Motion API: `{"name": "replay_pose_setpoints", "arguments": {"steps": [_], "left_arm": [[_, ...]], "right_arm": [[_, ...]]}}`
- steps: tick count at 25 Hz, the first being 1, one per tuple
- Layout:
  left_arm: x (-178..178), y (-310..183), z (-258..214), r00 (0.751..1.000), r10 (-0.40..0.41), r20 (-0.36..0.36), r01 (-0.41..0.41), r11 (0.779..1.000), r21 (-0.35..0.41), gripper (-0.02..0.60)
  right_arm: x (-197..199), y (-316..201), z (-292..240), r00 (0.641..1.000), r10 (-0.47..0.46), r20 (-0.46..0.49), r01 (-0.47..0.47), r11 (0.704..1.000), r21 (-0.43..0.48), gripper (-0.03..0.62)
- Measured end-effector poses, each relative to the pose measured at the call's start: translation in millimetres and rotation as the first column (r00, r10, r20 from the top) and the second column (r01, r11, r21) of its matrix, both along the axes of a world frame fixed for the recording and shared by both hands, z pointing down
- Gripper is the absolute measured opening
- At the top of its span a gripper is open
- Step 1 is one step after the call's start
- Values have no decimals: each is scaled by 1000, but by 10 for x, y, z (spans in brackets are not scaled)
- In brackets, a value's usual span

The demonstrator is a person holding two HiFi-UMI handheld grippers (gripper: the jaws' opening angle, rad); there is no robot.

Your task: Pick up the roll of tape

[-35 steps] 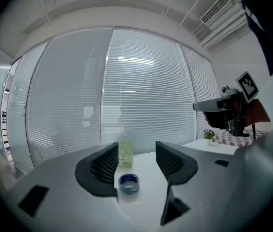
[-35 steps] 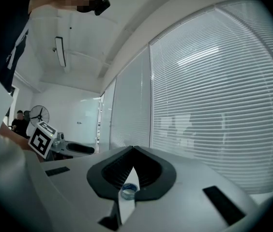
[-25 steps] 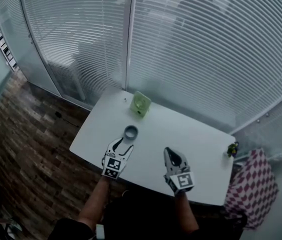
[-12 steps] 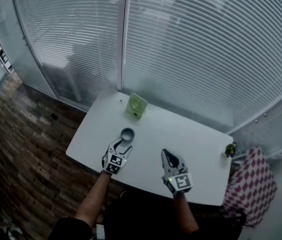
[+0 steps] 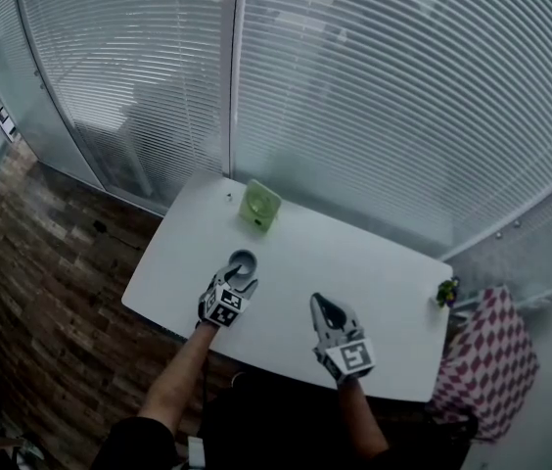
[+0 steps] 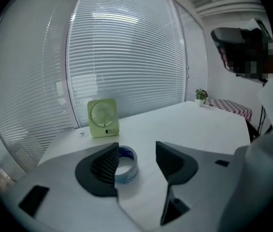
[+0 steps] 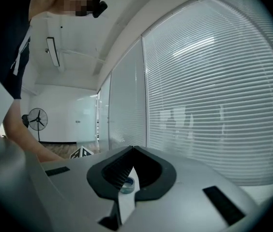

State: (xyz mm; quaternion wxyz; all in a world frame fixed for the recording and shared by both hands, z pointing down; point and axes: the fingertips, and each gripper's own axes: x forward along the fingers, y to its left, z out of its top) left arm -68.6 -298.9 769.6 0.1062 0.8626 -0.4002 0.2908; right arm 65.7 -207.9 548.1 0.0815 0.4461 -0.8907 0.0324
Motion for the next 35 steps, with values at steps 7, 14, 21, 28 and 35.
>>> {"name": "replay_pose_setpoints", "arguments": {"steps": [7, 14, 21, 28, 35], "left_arm": [[19, -87, 223, 999, 2, 36, -1, 999, -40, 236], [-19, -105, 552, 977, 58, 207, -45, 997, -68, 236], [49, -168, 738, 952, 128, 277, -104, 990, -98, 235], [99, -173, 856, 929, 175, 327, -136, 981, -139, 233], [40, -209, 910, 849, 227, 477, -180, 973, -143, 155]], "right_arm": [[57, -8, 54, 1000, 0, 0, 0, 1000, -22, 8], [158, 16, 148, 1000, 15, 17, -14, 1000, -25, 8], [197, 36, 205, 1000, 27, 7, -26, 998, -54, 8], [246, 46, 302, 999, 34, -12, -35, 995, -92, 8], [234, 38, 298, 999, 41, 7, -41, 995, -87, 8]]}}
